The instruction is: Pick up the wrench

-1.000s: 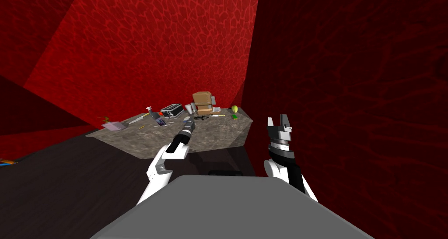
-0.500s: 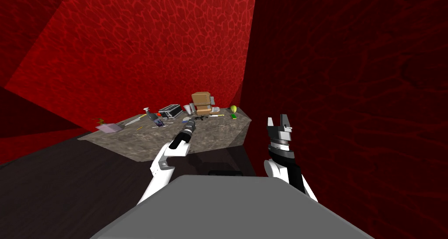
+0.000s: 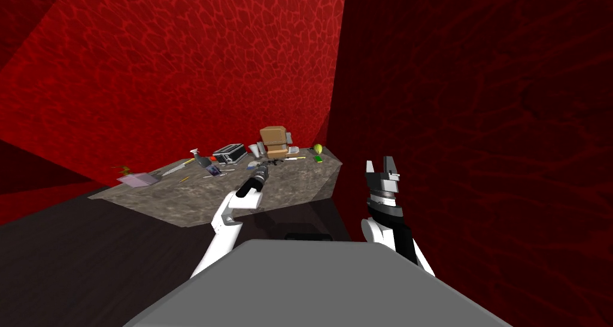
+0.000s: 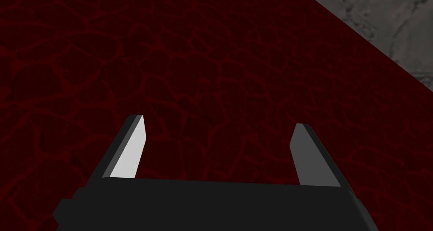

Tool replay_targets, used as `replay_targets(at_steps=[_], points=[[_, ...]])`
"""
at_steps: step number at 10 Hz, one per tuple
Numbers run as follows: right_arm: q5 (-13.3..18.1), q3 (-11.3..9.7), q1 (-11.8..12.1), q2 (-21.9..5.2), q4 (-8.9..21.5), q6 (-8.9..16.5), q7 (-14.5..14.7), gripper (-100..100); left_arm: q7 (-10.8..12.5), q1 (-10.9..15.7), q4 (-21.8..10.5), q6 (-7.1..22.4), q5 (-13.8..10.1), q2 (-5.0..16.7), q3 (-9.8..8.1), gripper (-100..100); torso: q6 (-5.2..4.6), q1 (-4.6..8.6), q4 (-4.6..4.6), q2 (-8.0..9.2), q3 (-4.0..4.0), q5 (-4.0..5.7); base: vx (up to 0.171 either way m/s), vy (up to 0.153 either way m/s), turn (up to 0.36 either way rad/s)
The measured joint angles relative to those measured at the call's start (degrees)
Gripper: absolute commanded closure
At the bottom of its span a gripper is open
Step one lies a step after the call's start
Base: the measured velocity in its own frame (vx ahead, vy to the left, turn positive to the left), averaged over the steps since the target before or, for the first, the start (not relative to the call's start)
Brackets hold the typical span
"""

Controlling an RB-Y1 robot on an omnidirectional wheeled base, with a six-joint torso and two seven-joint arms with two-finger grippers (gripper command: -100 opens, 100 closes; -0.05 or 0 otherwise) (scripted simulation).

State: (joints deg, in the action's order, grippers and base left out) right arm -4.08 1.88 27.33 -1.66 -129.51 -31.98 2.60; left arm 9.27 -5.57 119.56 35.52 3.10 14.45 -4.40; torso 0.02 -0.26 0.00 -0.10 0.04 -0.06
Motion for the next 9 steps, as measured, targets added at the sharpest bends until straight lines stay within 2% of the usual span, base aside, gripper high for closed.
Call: replay_targets(at_steps=[2, 5, 7, 9], points=[[0.0, 0.0, 0.0, 0.0, 0.0, 0.0, 0.0, 0, 0.3, 0.8, -0.4, 3.2, -0.3, 0.1, -0.16, -100, 0.04, 0.06, 0.00, 0.02, -0.01, 0.00, 0.009, 0.033, -0.056], [0.0, 0.0, 0.0, 0.0, 0.0, 0.0, 0.0, 0, 1.1, 4.0, -2.6, 8.3, -0.7, -0.1, -0.54, -100, 0.01, -0.09, 0.03, -0.12, 0.07, -0.02, 0.035, 0.062, -0.092], [0.0, 0.0, 0.0, 0.0, 0.0, 0.0, 0.0, 0, 1.3, 4.6, -2.9, 11.1, -0.6, -0.5, -0.54, -100, 0.05, 0.08, 0.02, -0.05, 0.04, 0.01, 0.027, 0.025, -0.039], [0.0, 0.0, 0.0, 0.0, 0.0, 0.0, 0.0, 0, 1.8, 6.6, -4.1, 14.2, -0.8, -0.6, -0.83, -100, 0.04, 0.00, 0.04, -0.14, 0.08, 0.00, 0.058, 0.074, -0.108]])
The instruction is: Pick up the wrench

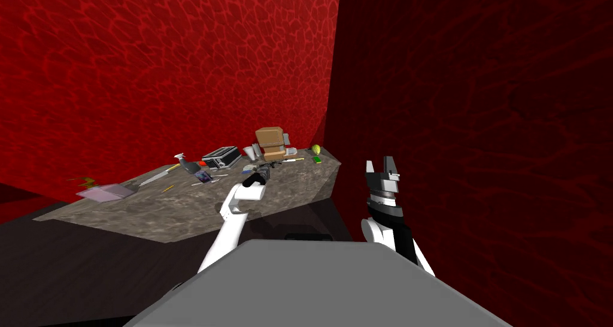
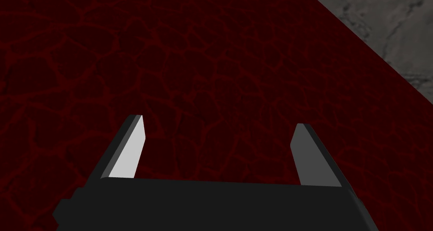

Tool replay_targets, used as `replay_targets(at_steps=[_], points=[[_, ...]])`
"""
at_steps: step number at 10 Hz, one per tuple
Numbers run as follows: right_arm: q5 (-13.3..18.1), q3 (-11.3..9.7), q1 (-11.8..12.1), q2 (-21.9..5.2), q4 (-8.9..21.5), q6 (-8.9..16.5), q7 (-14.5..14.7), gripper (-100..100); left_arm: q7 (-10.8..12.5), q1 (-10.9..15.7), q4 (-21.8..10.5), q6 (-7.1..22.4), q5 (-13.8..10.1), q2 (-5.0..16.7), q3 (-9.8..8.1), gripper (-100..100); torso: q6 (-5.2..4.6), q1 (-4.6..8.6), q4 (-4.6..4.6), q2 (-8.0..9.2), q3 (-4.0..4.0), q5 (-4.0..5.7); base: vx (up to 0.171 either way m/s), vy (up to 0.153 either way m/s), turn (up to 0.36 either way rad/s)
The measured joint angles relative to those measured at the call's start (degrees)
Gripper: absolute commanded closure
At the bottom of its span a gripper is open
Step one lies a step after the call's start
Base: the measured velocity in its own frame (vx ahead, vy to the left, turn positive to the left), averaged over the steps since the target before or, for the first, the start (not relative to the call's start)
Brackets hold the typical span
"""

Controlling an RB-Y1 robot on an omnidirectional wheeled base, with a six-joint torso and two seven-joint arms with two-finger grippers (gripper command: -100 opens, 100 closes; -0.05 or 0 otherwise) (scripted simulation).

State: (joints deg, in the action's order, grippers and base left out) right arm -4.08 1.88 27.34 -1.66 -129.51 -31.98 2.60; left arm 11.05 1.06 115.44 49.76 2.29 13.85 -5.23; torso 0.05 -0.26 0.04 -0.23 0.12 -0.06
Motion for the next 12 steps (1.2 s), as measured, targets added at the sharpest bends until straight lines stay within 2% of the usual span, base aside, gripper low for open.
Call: replay_targets(at_steps=[8, 12], points=[[0.0, 0.0, 0.0, 0.0, 0.0, 0.0, 0.0, 0, 1.5, 6.5, -3.2, 12.3, -0.6, -0.7, -0.80, -100, 0.03, 0.00, 0.02, -0.03, 0.02, -0.01, 0.058, 0.067, -0.069], [0.0, 0.0, 0.0, 0.0, 0.0, 0.0, 0.0, 0, 2.4, 10.2, -5.4, 18.4, -1.0, -1.1, -1.20, -100, 0.03, -0.23, 0.04, -0.14, 0.09, -0.07, 0.083, 0.109, -0.099]])
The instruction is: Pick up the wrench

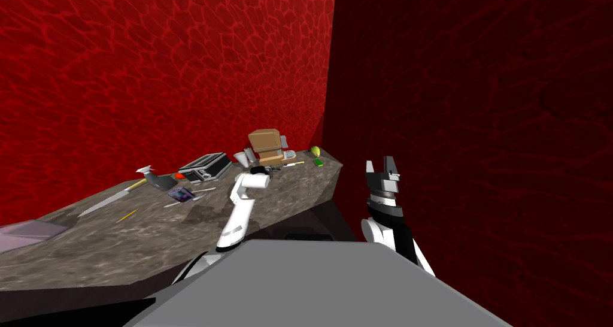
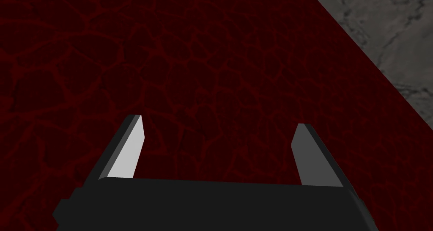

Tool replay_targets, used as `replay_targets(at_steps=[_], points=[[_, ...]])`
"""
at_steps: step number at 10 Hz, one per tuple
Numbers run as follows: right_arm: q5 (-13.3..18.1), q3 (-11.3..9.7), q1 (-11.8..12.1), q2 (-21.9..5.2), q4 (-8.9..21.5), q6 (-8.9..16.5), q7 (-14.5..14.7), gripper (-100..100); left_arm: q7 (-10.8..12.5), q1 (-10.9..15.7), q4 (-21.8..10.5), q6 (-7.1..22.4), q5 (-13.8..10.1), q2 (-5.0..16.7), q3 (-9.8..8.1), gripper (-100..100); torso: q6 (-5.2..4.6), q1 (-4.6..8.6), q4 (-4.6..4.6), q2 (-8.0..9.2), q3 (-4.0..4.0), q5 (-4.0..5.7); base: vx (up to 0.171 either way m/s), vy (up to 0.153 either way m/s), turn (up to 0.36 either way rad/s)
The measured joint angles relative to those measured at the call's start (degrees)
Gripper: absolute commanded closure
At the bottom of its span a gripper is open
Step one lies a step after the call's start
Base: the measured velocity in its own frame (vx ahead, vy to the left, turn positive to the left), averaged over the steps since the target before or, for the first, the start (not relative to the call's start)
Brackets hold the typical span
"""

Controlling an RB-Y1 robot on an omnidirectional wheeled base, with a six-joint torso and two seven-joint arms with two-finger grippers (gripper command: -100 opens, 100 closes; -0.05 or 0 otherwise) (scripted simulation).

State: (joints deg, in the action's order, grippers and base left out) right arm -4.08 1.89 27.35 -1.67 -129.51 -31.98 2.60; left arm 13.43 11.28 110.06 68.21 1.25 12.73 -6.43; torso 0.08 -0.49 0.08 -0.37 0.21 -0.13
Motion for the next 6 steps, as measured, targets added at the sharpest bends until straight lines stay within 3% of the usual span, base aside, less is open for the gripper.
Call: replay_targets(at_steps=[6], points=[[0.0, 0.0, 0.0, 0.0, 0.0, 0.0, 0.0, 0, 1.2, 5.9, -3.4, 9.8, -1.1, -0.4, -0.67, -100, 0.01, 0.07, 0.00, 0.01, -0.01, 0.01, 0.076, 0.115, -0.088]])
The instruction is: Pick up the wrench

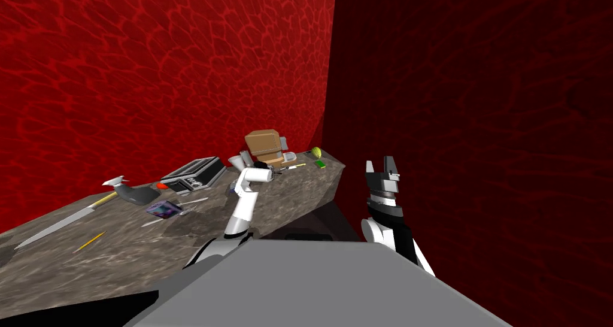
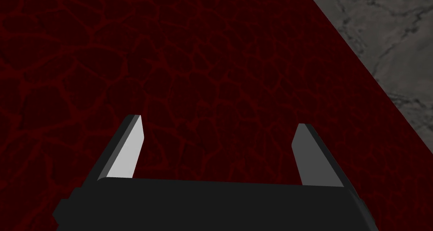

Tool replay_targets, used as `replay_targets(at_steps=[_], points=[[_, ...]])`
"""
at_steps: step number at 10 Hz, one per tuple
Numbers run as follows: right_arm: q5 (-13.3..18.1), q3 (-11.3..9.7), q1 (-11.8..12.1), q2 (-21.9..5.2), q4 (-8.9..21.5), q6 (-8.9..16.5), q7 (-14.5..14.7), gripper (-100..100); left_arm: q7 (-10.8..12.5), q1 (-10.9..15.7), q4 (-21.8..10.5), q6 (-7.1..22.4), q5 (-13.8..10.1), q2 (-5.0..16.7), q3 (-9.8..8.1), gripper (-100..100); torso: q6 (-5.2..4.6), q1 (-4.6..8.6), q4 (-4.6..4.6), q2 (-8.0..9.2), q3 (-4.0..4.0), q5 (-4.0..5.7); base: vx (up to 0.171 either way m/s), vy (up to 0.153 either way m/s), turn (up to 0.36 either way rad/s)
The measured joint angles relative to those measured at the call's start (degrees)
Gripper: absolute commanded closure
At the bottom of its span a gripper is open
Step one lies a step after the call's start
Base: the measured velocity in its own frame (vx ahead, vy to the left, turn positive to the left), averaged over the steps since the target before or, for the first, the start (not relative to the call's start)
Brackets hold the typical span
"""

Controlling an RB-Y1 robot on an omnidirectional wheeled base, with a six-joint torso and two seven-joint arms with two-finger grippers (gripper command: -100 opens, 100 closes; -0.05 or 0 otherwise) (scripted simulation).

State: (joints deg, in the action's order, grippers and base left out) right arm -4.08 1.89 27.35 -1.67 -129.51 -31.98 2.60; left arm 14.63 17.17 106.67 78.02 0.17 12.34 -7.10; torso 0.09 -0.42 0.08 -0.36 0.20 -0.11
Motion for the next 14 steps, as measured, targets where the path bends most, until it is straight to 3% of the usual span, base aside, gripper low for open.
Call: replay_targets(at_steps=[5, 12, 13, 14], points=[[0.0, 0.0, 0.0, 0.0, 0.0, 0.0, 0.0, 0, 0.8, 4.5, -3.3, 7.7, -1.1, -0.3, -0.41, -100, -0.01, -0.02, -0.02, 0.08, -0.04, 0.00, 0.047, 0.114, -0.070], [0.0, 0.0, 0.0, 0.0, 0.0, 0.0, 0.0, 0, 1.5, 7.7, -8.2, 17.5, -3.1, -1.1, -0.63, -100, 0.02, -0.11, 0.01, 0.01, 0.00, -0.03, 0.040, 0.115, -0.070], [0.0, 0.0, 0.0, 0.0, 0.0, 0.0, 0.0, 0, 1.4, 7.6, -8.3, 17.6, -3.2, -1.1, -0.65, 0, 0.02, 0.16, -0.01, 0.10, -0.05, 0.02, 0.005, 0.012, 0.003], [0.0, 0.0, 0.0, 0.0, 0.0, 0.0, 0.0, 0, 1.4, 7.6, -8.3, 17.6, -3.2, -1.1, -0.65, -100, 0.01, 0.34, -0.03, 0.18, -0.10, 0.07, 0.011, 0.003, 0.005]])
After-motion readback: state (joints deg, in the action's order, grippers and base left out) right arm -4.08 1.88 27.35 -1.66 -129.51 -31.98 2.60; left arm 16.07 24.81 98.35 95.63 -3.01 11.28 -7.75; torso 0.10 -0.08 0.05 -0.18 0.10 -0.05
